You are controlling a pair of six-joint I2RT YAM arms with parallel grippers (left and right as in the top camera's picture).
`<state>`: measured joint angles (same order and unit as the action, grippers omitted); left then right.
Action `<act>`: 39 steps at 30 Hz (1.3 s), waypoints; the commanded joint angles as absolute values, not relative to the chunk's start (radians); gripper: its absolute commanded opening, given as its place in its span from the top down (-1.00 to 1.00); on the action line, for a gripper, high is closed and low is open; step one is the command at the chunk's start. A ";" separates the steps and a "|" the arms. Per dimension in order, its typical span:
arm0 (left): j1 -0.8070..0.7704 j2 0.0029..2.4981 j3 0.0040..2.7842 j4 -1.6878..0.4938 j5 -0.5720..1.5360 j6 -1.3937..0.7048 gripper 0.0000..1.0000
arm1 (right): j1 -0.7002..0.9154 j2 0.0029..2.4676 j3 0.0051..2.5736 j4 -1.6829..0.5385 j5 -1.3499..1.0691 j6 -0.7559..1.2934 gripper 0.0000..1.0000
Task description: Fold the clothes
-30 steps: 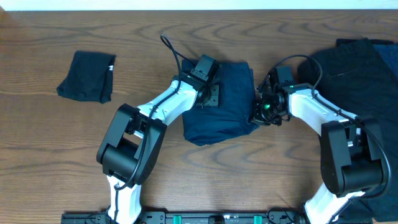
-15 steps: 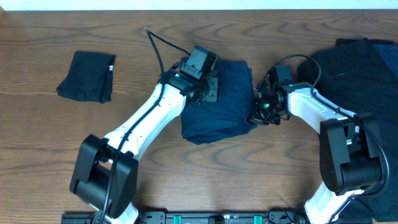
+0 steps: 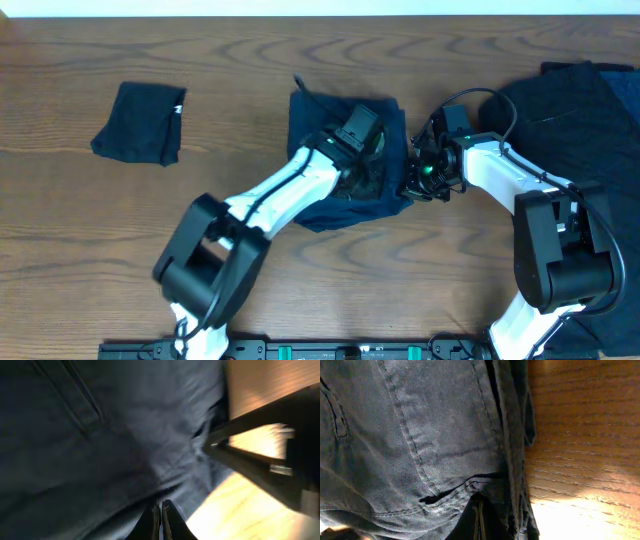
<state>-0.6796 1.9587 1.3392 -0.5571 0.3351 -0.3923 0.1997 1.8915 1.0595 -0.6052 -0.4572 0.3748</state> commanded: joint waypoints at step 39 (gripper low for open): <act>-0.707 1.915 1.328 -0.390 0.352 -0.379 0.88 | 0.191 2.008 1.213 0.001 -0.373 0.194 0.92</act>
